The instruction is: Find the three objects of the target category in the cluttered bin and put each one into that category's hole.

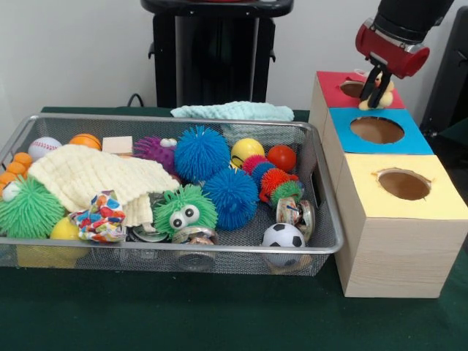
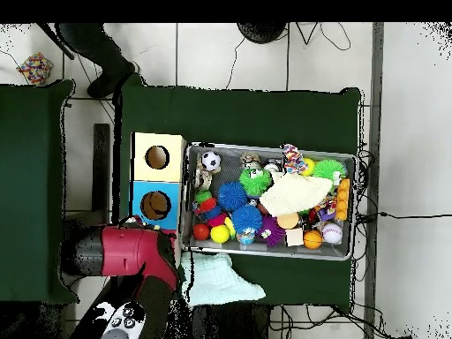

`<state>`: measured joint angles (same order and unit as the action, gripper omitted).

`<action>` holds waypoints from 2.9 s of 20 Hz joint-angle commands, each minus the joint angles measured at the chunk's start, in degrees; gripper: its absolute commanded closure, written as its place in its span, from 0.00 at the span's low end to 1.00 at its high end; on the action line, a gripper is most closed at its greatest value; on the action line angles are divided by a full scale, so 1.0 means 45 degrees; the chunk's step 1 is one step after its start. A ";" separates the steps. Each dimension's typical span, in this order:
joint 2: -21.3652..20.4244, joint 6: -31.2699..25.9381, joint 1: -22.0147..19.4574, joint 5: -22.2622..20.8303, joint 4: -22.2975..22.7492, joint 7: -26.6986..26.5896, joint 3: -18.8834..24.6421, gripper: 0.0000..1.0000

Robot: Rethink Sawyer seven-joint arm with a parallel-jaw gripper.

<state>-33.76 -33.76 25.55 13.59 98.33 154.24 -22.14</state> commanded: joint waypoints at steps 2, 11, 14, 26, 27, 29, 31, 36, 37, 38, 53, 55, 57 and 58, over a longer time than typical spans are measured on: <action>0.0389 -0.0392 -0.0727 -0.0991 0.1515 0.0272 0.0357 1.00; -0.0809 -0.1733 -0.0861 -0.0997 0.1942 0.0121 0.0463 1.00; -0.1447 -0.2484 -0.0627 -0.1089 0.2079 0.0278 0.0347 1.00; -0.1255 0.0667 -0.0776 0.0069 0.4213 0.1396 0.1449 1.00; -0.1154 0.0944 -0.0792 0.0302 0.4342 0.1528 0.1673 1.00; -0.0982 0.1527 -0.0808 0.0802 0.4621 0.1769 0.2160 1.00; -0.0808 0.1903 -0.0752 0.1231 0.4747 0.2041 0.2513 1.00; -0.0250 0.2585 -0.0653 0.1788 0.4605 0.2297 0.2869 1.00; -0.0186 0.2739 -0.0701 0.1928 0.4623 0.2295 0.2972 1.00; -0.0136 0.2733 -0.0607 0.1990 0.4551 0.2346 0.2911 1.00; -0.0294 0.2594 -0.0175 0.3326 0.4221 0.2729 0.3031 1.00; -0.0452 0.2624 -0.0281 0.3678 0.4339 0.2751 0.3274 1.00; -0.0626 0.2529 -0.0330 0.4018 0.4408 0.2745 0.3468 1.00; -0.0714 0.2362 -0.0264 0.4165 0.4375 0.2788 0.3482 1.00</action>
<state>-40.17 -26.91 23.77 26.53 115.70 154.24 -17.97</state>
